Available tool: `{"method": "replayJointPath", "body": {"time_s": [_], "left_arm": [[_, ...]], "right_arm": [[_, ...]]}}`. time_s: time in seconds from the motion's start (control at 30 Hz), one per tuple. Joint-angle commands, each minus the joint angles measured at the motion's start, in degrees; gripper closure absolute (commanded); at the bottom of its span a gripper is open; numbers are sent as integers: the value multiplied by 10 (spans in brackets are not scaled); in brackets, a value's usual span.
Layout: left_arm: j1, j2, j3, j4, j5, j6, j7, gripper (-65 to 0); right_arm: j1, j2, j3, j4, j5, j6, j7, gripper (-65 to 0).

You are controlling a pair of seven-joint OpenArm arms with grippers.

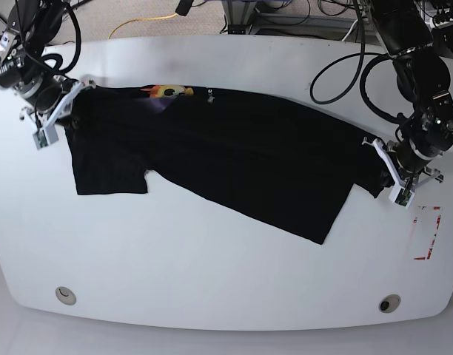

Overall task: Fold the T-shirt properly
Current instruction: 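Lift the shirt with both grippers and swing it toward the robot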

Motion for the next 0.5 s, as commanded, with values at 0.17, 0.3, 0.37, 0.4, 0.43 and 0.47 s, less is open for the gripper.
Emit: {"method": "replayJointPath", "body": {"time_s": [0.17,0.3,0.37,0.4,0.43,0.47], "left_arm": [[-101,34,4,-1,39,3,-8,-1],[-139,36,19,-1,52,3,-7,-1],[-163,38,20,1,55,3,-6,0],[-170,41,19,2,55,3,-6,0],[-183,48,16,3,55,3,-4,0],[-192,49,16,3,55,3,-4,0]], "right_arm": [[178,46,-57,-79,-40,0,-10,0],[261,72,-98,-127,-46,0,-10,0],[303,84,-118,-153,-46,0,-10,0],[319,87,-126,-162,-46,0,-10,0],[343,95,-140,-175,-46,0,-10,0],[365,103,-152,-188,-46,0,-10,0]]}}
